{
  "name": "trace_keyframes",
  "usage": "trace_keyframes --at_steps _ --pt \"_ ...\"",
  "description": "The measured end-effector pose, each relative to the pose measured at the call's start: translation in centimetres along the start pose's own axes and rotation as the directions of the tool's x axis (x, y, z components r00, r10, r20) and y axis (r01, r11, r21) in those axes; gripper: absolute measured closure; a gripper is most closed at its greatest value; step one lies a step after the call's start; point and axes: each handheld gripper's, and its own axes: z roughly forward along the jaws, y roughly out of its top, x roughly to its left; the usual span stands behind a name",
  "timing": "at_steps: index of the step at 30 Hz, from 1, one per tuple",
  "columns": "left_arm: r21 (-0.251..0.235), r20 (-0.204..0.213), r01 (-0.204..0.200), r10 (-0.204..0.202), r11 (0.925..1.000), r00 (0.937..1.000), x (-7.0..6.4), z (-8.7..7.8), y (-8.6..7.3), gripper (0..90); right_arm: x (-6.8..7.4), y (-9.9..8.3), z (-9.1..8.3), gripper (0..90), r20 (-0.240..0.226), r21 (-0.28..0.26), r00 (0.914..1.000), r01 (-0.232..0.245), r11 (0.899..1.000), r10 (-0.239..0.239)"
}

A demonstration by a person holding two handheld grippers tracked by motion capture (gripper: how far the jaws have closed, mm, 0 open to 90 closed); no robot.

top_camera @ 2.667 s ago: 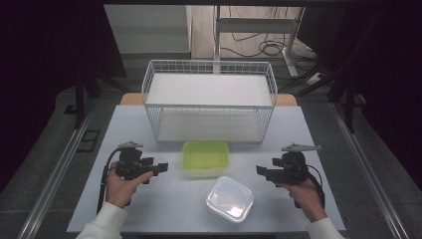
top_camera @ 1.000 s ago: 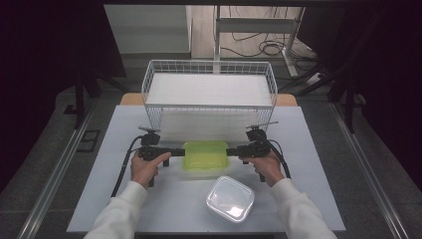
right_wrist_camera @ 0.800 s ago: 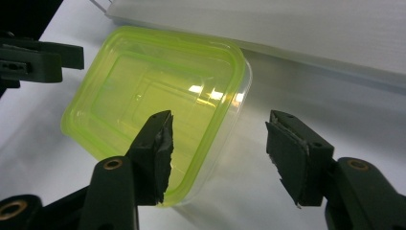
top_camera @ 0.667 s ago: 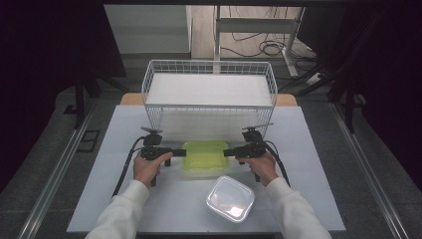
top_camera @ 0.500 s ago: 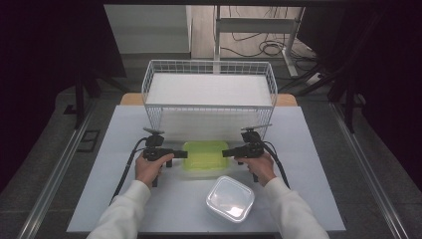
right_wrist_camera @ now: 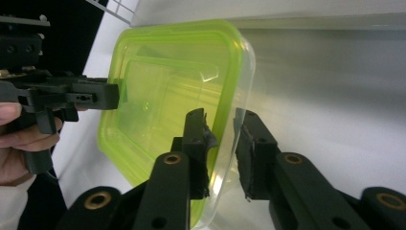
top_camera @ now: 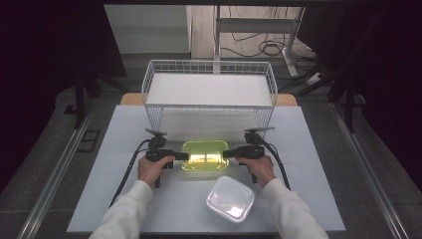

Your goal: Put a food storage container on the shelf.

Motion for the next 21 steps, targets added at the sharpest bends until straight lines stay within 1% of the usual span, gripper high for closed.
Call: trace_keyframes --at_steps 3,7,9,15,18,21 --pt "-0.008 0.0 -0.013 0.013 0.9999 0.9999 -0.4 -0.1 -0.1 77.6 0.1 -0.1 -0.4 77.6 0.005 -0.018 0.9999 0.01 1.0 -0.01" --pt "-0.024 0.001 -0.035 0.035 0.9991 0.9994 -0.8 -0.2 -0.3 78.3 0.4 -0.2 -0.8 78.3 0.019 -0.025 0.9989 0.043 0.999 -0.043" --pt "-0.035 0.011 -0.047 0.048 0.9983 0.9988 -1.1 -0.5 -0.4 78.2 0.6 -0.3 -1.1 78.3 0.016 -0.032 0.9986 0.051 0.998 -0.051" --pt "-0.071 0.03 -0.088 0.09 0.9936 0.9955 -2.0 -1.8 -0.4 78.1 1.7 -0.4 -2.2 78.3 0.002 -0.08 0.9946 0.104 0.991 -0.104" --pt "-0.085 0.039 -0.103 0.106 0.991 0.9936 -2.4 -2.3 -0.5 78.0 2.3 -0.4 -2.7 78.2 0.002 -0.092 0.9912 0.132 0.987 -0.132" --pt "-0.101 0.045 -0.114 0.119 0.9883 0.9918 -2.8 -2.8 -0.6 77.9 2.7 -0.4 -3.1 78.2 -0.003 -0.104 0.9885 0.15 0.983 -0.151"
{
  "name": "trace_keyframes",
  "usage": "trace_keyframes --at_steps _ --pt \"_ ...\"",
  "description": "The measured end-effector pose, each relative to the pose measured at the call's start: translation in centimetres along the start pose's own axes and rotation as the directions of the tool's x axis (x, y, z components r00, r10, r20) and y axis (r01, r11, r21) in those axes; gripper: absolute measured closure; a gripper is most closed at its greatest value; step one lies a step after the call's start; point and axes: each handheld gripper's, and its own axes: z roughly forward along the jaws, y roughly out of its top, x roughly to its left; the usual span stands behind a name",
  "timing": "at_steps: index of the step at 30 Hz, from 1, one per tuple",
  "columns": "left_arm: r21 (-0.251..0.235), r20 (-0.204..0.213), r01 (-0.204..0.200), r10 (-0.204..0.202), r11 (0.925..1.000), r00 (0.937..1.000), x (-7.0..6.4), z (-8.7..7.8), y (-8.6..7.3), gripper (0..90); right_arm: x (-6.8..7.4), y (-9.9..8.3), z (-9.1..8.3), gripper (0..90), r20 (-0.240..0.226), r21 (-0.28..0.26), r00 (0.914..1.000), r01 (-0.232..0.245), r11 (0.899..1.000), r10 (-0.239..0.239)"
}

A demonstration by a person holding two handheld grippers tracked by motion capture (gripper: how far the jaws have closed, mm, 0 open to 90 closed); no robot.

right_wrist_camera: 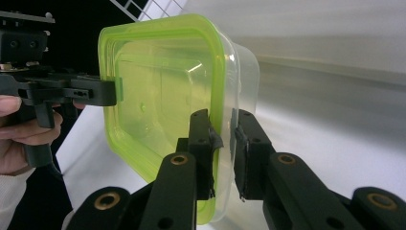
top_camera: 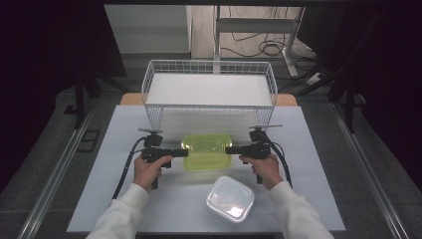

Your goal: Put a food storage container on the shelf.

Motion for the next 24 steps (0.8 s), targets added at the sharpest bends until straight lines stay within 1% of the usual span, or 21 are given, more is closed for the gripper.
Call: trace_keyframes --at_steps 2,6,8,9,11,12,17,18,24 --pt "-0.009 0.002 0.0 0.0 1.0 1.0 -0.2 -0.3 0.0 77.9 0.4 0.1 -0.2 78.2 0.0 -0.007 0.9999 0.017 1.0 -0.017" --pt "-0.024 0.008 -0.012 0.012 0.9996 0.9999 -0.7 -1.0 0.0 78.0 1.2 0.4 -0.7 78.1 0.002 -0.022 0.9985 0.054 0.998 -0.054" --pt "-0.03 0.011 -0.029 0.029 0.9991 0.9995 -1.0 -1.5 0.0 78.0 1.7 0.5 -1.0 78.1 0.0 -0.032 0.9974 0.072 0.997 -0.072" --pt "-0.035 0.001 -0.046 0.046 0.9983 0.9989 -1.4 -1.8 0.1 78.0 1.9 0.5 -1.1 78.1 -0.001 -0.035 0.997 0.077 0.996 -0.077" --pt "-0.048 -0.006 -0.062 0.062 0.9969 0.9981 -2.0 -2.2 0.3 77.9 2.4 0.6 -1.4 78.1 0.0 -0.046 0.9955 0.094 0.994 -0.094" --pt "-0.053 -0.011 -0.078 0.077 0.9956 0.997 -2.4 -2.5 0.4 77.9 2.6 0.6 -1.5 78.1 0.0 -0.05 0.9951 0.099 0.994 -0.099" --pt "-0.075 -0.033 -0.13 0.128 0.9887 0.9912 -3.9 -3.4 0.7 77.9 3.5 0.8 -2.6 78.1 -0.01 -0.082 0.9922 0.123 0.989 -0.125" --pt "-0.078 -0.034 -0.138 0.136 0.9874 0.9902 -4.1 -3.5 0.7 77.9 3.7 0.8 -2.8 78.1 -0.006 -0.088 0.9907 0.135 0.987 -0.136" --pt "-0.101 -0.03 -0.172 0.17 0.9799 0.985 -5.2 -4.3 0.8 77.9 4.5 0.9 -4.0 78.1 -0.018 -0.12 0.9869 0.157 0.98 -0.16"
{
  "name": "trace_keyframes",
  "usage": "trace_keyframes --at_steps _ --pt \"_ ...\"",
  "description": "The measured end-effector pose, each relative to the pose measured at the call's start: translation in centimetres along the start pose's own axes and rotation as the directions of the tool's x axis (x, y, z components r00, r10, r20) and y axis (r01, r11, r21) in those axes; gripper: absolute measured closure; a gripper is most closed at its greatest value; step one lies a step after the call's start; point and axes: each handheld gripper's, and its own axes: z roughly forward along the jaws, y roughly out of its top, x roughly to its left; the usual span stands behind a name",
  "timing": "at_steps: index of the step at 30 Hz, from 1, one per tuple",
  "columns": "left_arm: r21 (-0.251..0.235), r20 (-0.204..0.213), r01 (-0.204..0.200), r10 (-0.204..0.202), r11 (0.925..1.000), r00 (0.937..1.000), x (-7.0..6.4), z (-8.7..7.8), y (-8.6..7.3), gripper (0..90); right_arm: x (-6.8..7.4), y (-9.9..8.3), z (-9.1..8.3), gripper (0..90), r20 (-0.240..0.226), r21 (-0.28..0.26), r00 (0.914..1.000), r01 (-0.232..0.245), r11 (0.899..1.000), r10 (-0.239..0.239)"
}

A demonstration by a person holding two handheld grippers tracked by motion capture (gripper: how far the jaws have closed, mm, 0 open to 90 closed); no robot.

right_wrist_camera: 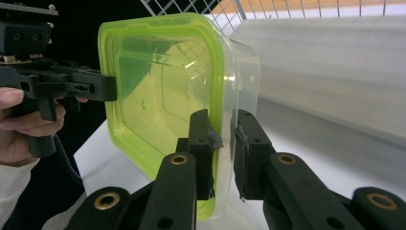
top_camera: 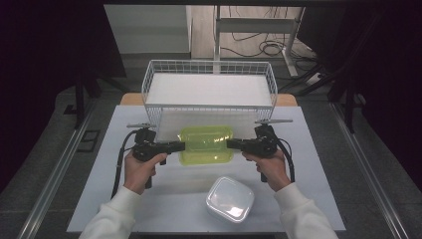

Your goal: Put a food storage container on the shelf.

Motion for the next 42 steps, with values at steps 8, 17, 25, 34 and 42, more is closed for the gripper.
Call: trace_keyframes --at_steps 8,17,25,34,42 --pt "-0.023 0.02 -0.021 0.021 0.9995 0.9996 -0.9 -1.0 0.5 78.0 1.3 0.6 -1.2 77.8 -0.008 -0.029 0.9991 0.042 0.999 -0.042" --pt "-0.043 0.028 -0.035 0.037 0.9984 0.9989 -1.5 -1.6 1.1 78.1 2.2 1.3 -2.1 77.6 -0.009 -0.06 0.9974 0.071 0.996 -0.072" --pt "-0.057 0.025 -0.055 0.057 0.9968 0.9981 -2.4 -2.1 2.4 78.1 2.8 2.1 -2.8 77.6 -0.006 -0.086 0.9961 0.087 0.992 -0.088" --pt "-0.066 0.033 -0.065 0.067 0.9957 0.9972 -2.9 -2.5 4.1 78.1 3.3 3.6 -3.6 77.4 -0.004 -0.113 0.9946 0.102 0.988 -0.103" --pt "-0.064 0.025 -0.077 0.079 0.995 0.9966 -3.1 -2.5 5.4 78.2 3.3 4.7 -3.9 77.3 -0.003 -0.12 0.9952 0.097 0.988 -0.098"
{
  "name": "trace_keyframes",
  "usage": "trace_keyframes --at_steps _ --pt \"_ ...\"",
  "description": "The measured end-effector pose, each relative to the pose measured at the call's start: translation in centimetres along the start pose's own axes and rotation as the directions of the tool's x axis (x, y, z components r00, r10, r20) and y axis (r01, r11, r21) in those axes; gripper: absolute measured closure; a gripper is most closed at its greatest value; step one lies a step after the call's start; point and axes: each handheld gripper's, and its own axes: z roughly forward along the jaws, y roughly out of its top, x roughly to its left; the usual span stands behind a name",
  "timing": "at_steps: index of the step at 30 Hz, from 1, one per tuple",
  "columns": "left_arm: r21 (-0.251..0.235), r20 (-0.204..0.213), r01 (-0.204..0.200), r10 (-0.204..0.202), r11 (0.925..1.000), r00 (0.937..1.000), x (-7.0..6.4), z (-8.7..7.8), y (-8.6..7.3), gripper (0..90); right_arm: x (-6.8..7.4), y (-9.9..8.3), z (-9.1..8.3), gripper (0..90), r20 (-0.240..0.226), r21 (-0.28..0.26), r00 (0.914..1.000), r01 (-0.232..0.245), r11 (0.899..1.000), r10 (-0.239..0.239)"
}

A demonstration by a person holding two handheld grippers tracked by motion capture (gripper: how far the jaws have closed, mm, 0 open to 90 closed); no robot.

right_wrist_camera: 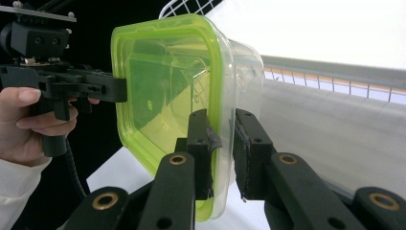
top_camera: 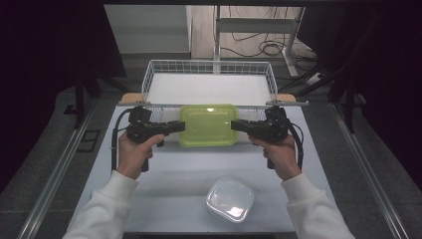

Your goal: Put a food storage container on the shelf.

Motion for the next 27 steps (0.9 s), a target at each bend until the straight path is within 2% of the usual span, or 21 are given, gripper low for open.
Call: trace_keyframes --at_steps 11,27 --pt "0.0 -0.002 -0.034 0.034 0.9994 0.9994 -0.1 0.2 2.9 78.3 -0.5 2.1 -0.2 77.3 0.001 -0.026 1.0 -0.005 1.0 0.005" --pt "-0.001 -0.004 -0.036 0.036 0.9994 0.9994 0.9 1.4 5.8 78.4 -1.9 4.8 0.2 77.3 0.02 -0.032 0.9998 -0.006 0.999 0.007"
